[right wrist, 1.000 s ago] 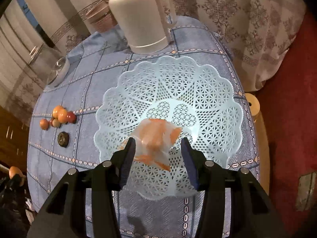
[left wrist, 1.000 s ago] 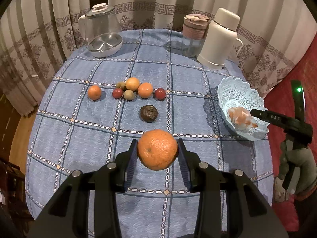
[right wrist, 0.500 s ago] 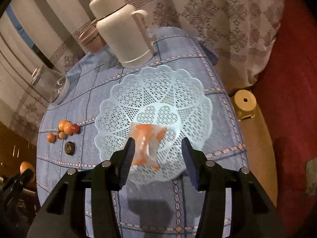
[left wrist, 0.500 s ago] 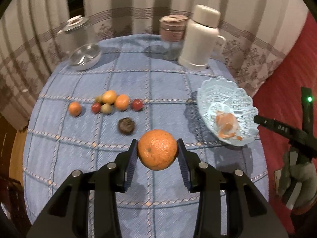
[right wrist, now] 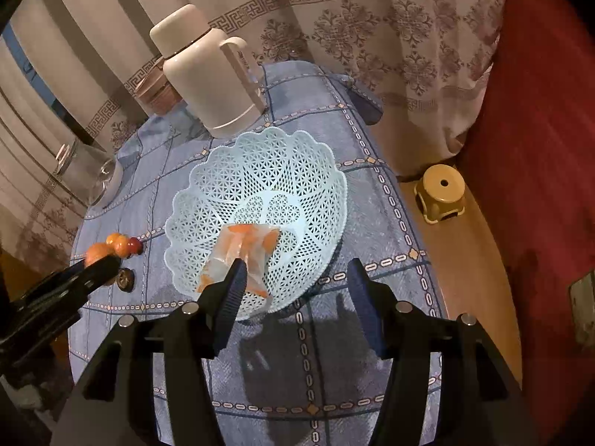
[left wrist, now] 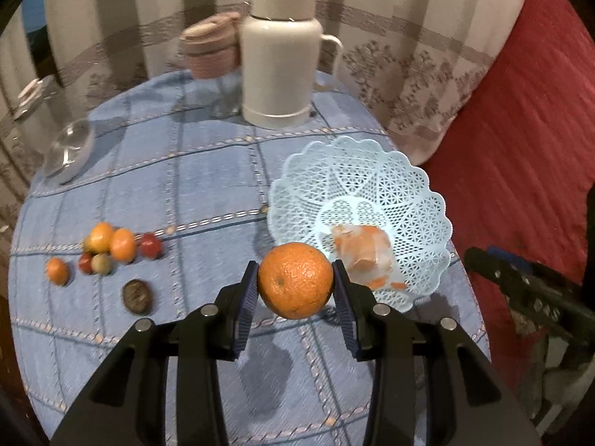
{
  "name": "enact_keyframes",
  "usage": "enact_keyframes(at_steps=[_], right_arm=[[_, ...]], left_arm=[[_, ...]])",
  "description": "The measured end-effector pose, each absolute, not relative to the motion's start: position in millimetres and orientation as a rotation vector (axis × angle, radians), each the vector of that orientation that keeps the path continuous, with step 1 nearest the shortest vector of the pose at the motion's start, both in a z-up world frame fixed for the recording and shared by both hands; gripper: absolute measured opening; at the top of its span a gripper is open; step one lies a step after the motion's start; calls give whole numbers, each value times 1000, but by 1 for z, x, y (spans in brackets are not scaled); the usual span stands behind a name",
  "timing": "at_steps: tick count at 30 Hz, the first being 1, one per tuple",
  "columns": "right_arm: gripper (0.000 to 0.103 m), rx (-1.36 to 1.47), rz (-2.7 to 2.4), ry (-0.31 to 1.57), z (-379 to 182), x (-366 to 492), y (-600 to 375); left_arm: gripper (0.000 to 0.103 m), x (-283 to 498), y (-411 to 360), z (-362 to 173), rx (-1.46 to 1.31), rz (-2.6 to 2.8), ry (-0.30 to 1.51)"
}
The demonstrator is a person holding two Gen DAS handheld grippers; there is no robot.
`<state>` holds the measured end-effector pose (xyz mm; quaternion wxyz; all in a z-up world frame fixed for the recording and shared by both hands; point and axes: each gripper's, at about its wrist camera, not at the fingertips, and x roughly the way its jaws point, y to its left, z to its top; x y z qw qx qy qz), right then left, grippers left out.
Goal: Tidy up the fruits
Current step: 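Lower the orange into the basket with the left tool and release, then withdraw the left tool from the basket toward the remaining fruits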
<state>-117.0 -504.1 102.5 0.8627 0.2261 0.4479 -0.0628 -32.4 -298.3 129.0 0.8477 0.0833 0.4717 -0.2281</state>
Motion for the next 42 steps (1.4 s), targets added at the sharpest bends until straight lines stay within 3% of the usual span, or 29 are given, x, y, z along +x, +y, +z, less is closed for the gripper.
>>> enact_keyframes(at_steps=[22,23,25,27,34,42], right_arm=[[61,467,-137,937,109,-110,-508],[64,466,-139,937,110,-109,-507],[65,463,-140,935,111,-108,-507],[65,461,-142,933,112,-107,-506],[65,457,-144,929,114,-104,-505],[71,436,-148,914,123,-100,-497]], left_arm=[[40,5,-348,105,248,-528,1032],[42,7,-348,104,244,-525,1039],[58,10,-348,104,236,-521,1036],[68,11,-347,106,234,-517,1028],[68,14,-334,113,184,-495,1036],[80,2,-315,132,180,-448,984]])
